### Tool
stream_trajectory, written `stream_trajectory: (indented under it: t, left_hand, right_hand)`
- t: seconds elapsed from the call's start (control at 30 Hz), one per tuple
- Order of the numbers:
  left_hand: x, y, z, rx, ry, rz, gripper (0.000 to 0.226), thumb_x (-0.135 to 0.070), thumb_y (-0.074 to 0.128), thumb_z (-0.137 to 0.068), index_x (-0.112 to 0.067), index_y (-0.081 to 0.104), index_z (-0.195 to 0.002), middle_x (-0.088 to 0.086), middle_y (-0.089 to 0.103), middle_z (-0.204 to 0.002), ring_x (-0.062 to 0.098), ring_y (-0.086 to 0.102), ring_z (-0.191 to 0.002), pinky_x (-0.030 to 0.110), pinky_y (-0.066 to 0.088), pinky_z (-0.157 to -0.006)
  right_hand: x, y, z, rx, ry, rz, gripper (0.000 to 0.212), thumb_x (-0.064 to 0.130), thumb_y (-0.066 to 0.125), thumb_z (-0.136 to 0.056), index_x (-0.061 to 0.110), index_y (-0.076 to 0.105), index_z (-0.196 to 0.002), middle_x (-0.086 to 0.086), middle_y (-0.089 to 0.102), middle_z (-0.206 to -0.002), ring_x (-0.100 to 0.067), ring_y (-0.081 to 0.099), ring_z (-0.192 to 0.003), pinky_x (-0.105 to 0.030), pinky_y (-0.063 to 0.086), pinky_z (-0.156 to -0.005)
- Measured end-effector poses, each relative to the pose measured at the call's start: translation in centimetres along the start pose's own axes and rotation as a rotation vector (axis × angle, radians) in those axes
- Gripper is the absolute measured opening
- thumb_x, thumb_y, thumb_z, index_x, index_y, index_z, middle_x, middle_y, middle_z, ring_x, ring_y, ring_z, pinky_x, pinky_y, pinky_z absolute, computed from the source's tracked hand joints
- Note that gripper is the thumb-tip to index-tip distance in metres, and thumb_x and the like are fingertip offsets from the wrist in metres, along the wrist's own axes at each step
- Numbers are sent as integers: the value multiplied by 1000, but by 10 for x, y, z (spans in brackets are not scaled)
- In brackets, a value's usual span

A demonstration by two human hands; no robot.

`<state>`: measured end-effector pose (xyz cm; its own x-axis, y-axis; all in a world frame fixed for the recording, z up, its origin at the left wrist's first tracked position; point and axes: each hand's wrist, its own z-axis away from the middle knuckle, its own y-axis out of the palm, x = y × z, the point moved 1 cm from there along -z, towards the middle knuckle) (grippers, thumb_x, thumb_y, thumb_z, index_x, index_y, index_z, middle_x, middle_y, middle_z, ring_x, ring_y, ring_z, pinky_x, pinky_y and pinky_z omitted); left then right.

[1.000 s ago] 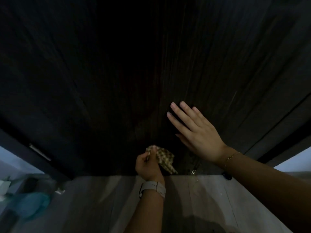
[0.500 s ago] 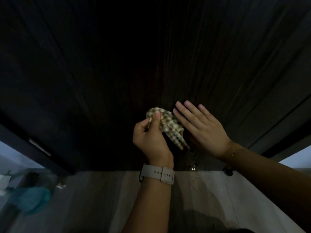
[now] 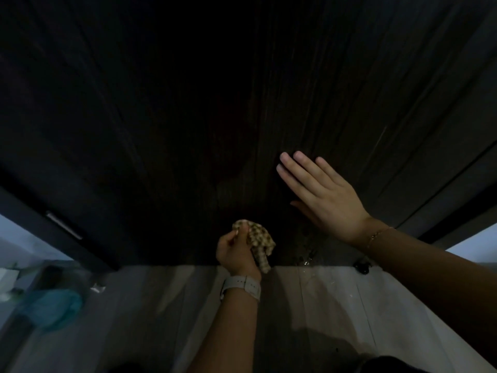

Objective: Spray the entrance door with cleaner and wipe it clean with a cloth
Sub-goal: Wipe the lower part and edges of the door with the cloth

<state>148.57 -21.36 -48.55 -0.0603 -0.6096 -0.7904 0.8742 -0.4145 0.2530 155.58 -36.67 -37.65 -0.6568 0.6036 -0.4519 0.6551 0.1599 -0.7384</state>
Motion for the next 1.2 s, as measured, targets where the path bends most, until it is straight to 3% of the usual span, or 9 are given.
stream_trajectory:
  t: [0.17, 0.3, 0.47, 0.53, 0.63, 0.8, 1.0, 1.07, 1.2]
  left_hand:
    - [-67, 26, 41, 155, 419, 83, 16, -8, 77, -78, -8, 62, -84, 3, 68, -92, 8, 67, -85, 18, 54, -70]
    - [-72, 29, 39, 182, 536, 45, 19, -9, 77, -78, -12, 59, -80, 3, 66, -90, 1, 65, -79, 15, 51, -69]
    - [1, 1, 1, 110, 302, -214, 18, -6, 76, -79, -3, 59, -83, -3, 59, -78, 12, 57, -77, 26, 50, -71]
    - [16, -1, -5, 91, 269, -221, 17, -2, 76, -78, -2, 59, -83, -3, 58, -77, 14, 56, -79, 20, 51, -69]
    - [4, 15, 13, 122, 385, -172, 18, -4, 77, -78, -5, 59, -79, -2, 60, -76, 8, 57, -72, 28, 51, -72]
    - [-47, 61, 65, 289, 613, -27, 21, -8, 79, -76, -13, 59, -77, 1, 66, -82, 6, 64, -77, 22, 54, -73]
    - [13, 44, 41, 261, 388, -202, 23, -10, 80, -75, -12, 58, -73, -1, 63, -76, 10, 60, -73, 33, 52, -72]
    - [33, 38, 34, 229, 325, -248, 22, -10, 80, -75, -8, 59, -76, -1, 63, -75, 9, 59, -72, 30, 49, -70]
    - [25, 59, 62, 220, 360, -181, 21, -12, 80, -76, -15, 59, -75, 1, 65, -81, 12, 63, -77, 33, 52, -73]
  right_hand:
    - [-5, -4, 0, 15, -12, -105, 84, 27, 67, -88, 14, 15, -153, -3, 7, -161, -20, 7, -149, -36, 7, -122]
    - [-4, -7, 0, 27, -15, -103, 82, 26, 65, -89, 13, 16, -153, -3, 6, -161, -21, 8, -149, -37, 7, -122]
    - [-2, -5, 1, 63, -15, -65, 90, 27, 69, -85, 13, 13, -154, -4, 3, -161, -22, 4, -149, -37, 2, -122]
    - [-4, -3, 0, 72, -37, -60, 93, 27, 70, -84, 14, 10, -154, -5, 3, -161, -22, 3, -149, -37, 0, -121]
    - [-12, -7, 0, 61, -86, -80, 87, 24, 66, -86, 12, 12, -153, -7, 9, -161, -22, 5, -148, -37, 5, -121]
    - [-25, -20, 10, -41, -48, -179, 61, 25, 46, -99, 10, 20, -152, -7, 13, -160, -23, 11, -149, -38, 11, -122]
    - [-64, -27, 68, -20, 23, -76, 62, 24, 49, -97, 12, 21, -151, -11, 17, -158, -24, 9, -149, -40, 9, -122]
    - [-77, -27, 85, -38, 102, -49, 64, 27, 49, -96, 11, 20, -151, -15, 17, -157, -23, 3, -149, -40, 8, -122]
    - [-97, -30, 100, -104, 284, -35, 72, 35, 57, -95, 6, 21, -150, -21, 15, -155, -27, 5, -148, -45, 9, -122]
